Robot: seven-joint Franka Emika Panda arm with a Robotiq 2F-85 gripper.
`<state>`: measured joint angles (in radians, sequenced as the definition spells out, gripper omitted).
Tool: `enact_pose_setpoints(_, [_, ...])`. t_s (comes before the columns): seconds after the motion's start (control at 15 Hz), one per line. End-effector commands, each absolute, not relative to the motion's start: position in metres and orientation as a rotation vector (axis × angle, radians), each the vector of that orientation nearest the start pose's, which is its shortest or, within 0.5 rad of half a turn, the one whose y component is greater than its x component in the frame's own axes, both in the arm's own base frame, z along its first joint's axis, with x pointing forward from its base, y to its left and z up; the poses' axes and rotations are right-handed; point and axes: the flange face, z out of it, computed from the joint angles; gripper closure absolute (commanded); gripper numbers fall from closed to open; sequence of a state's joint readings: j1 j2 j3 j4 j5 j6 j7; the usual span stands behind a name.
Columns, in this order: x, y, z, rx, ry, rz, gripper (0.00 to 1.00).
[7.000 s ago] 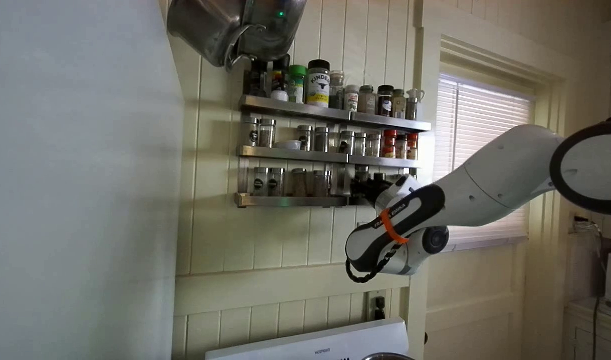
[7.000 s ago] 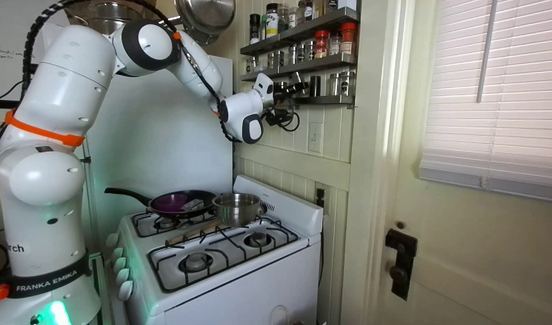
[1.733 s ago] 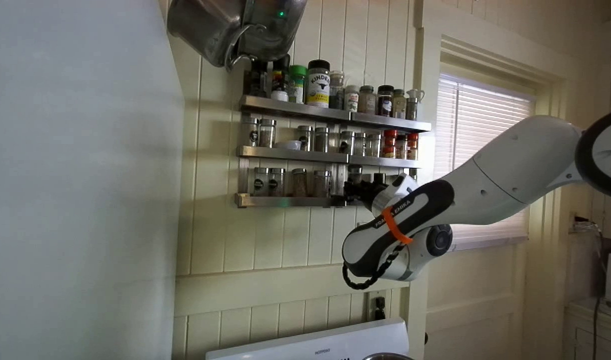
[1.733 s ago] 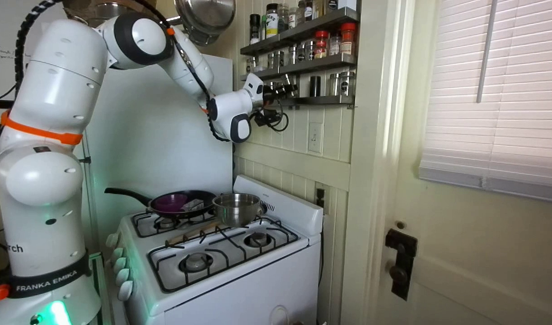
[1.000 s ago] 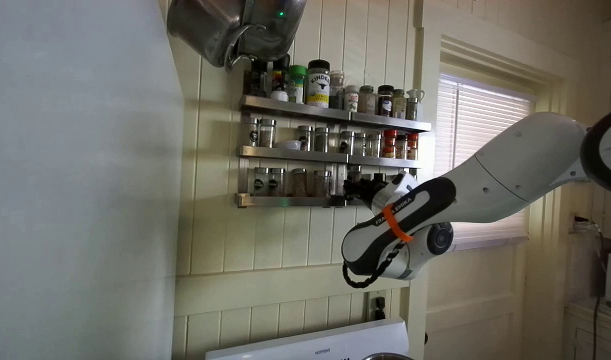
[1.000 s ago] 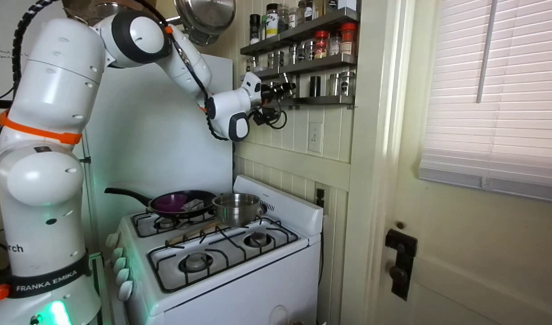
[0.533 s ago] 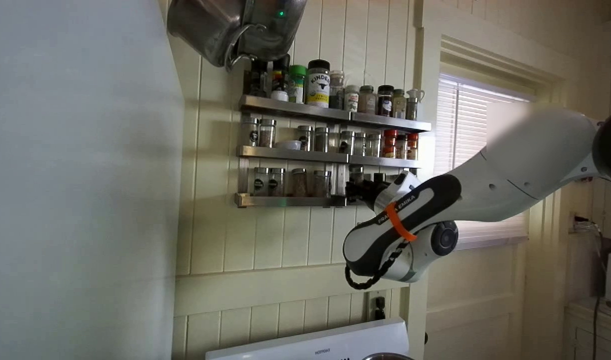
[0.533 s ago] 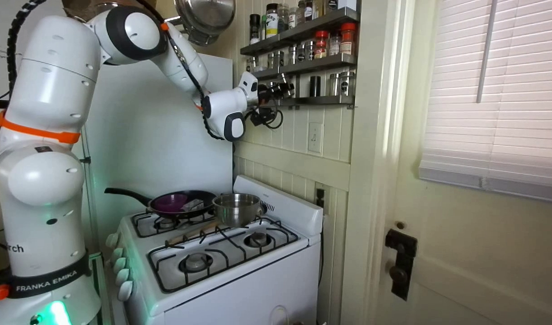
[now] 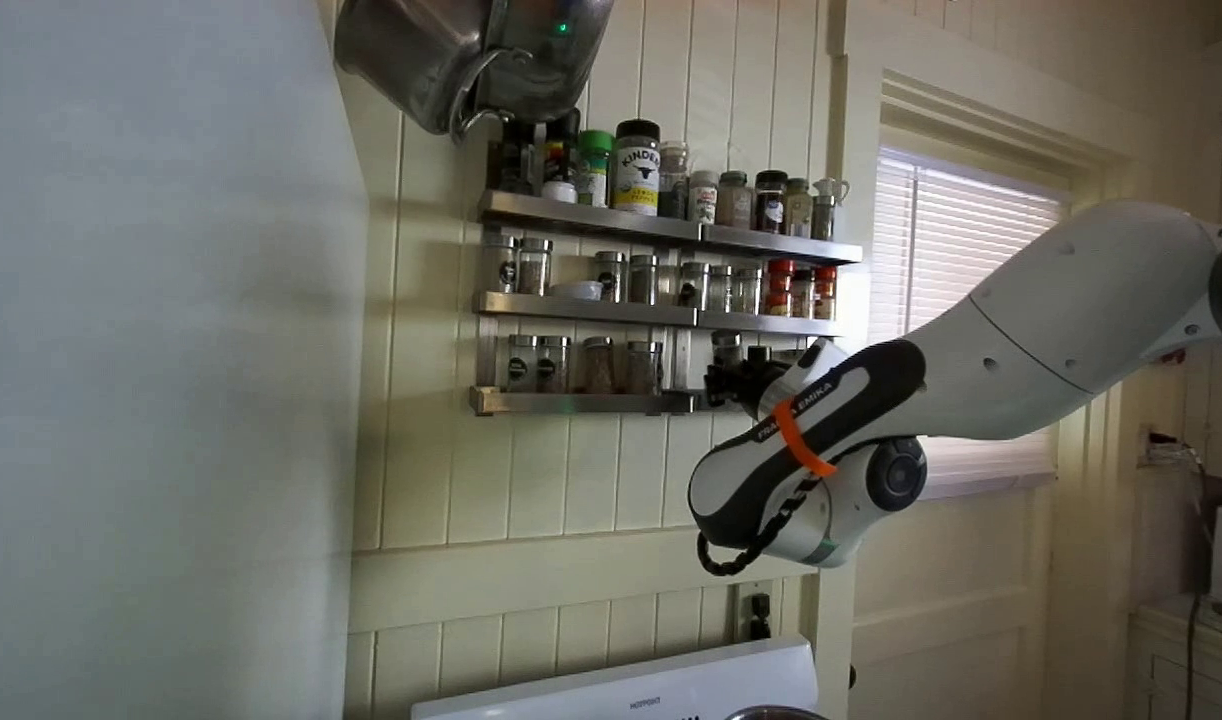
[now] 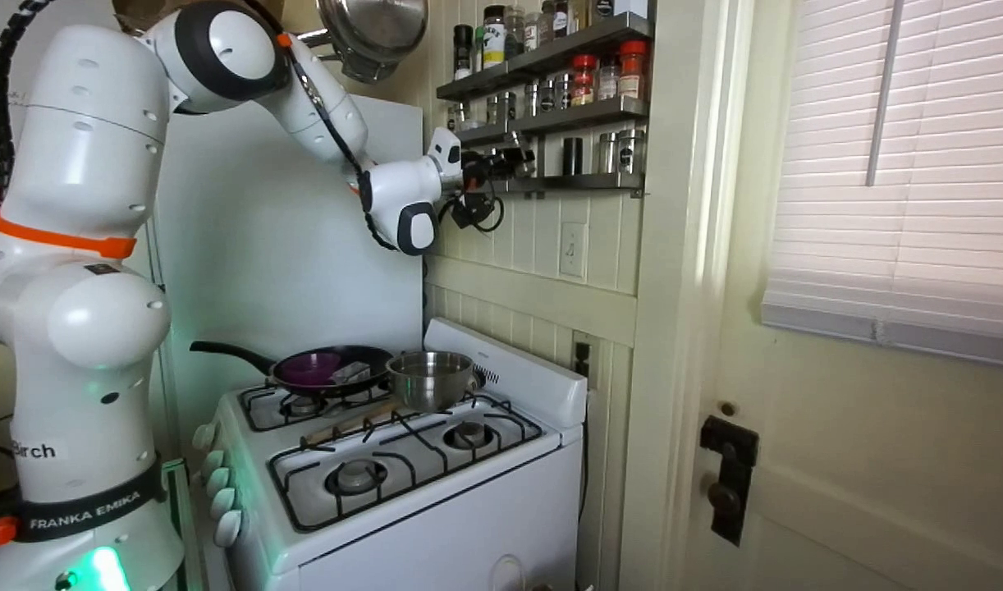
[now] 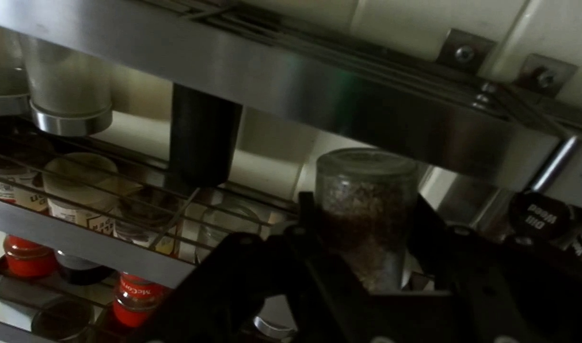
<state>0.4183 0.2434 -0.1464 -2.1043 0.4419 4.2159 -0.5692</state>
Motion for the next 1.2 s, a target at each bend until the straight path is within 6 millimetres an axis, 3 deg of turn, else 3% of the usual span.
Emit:
enact_pose_setpoints(0.0, [0.534, 0.099, 0.520, -2.188, -0.141, -2.737, 0.77])
enact_pose_setpoints(0.27, [0.535, 0.097, 0.517, -2.219, -0.119, -2.764, 0.77])
enact_pose_setpoints(0.53, [0.530, 0.102, 0.500, -2.246, -0.128, -2.702, 0.77])
enact_pose_setpoints(0.6, [0.537, 0.098, 0.514, -2.212, -0.153, -2.752, 0.52])
enact_pose_setpoints(0.8, [0.535, 0.101, 0.514, -2.205, -0.150, -2.744, 0.52])
enact_pose_setpoints(0.87, [0.535, 0.101, 0.514, -2.204, -0.150, -2.744, 0.77])
enact_pose_setpoints(1.13, [0.532, 0.106, 0.510, -2.221, -0.123, -2.758, 0.77])
